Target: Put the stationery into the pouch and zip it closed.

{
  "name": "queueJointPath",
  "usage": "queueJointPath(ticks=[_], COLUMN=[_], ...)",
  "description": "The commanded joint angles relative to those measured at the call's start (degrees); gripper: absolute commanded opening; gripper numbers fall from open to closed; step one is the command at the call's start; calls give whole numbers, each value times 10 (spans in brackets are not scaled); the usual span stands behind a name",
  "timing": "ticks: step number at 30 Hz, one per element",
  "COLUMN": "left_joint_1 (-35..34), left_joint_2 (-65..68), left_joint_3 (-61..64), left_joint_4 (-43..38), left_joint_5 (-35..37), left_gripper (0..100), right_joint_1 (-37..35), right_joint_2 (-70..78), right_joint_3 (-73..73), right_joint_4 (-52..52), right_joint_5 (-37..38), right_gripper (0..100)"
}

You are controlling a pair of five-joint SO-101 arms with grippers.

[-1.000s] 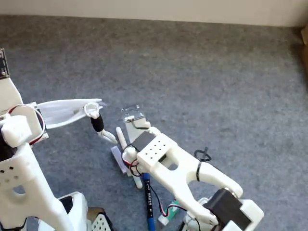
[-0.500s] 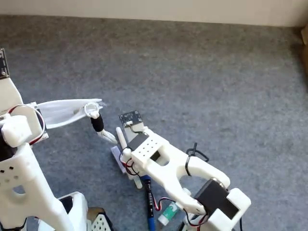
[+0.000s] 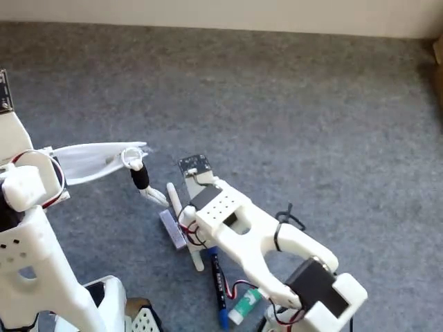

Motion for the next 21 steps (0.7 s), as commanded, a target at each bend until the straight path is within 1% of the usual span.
queueJointPath(ticks=[1, 6, 14, 21], left_joint_1=[-2, 0, 100, 107], left_joint_2=[0, -3, -3, 0], left_joint_3=[-1, -6, -5, -3], left_joint_4=[0, 0, -3, -4], left_joint_5=[-4, -4, -3, -2], left_gripper=[11, 11, 9, 8], right_joint_1=[12, 7, 10, 24], right_joint_2=[-55, -74, -126, -217], right_joint_3=[-27, -10, 8, 29], right_joint_4=[29, 49, 53, 53], right_joint_5=[7, 7, 7, 7], right_gripper=[5, 5, 5, 5])
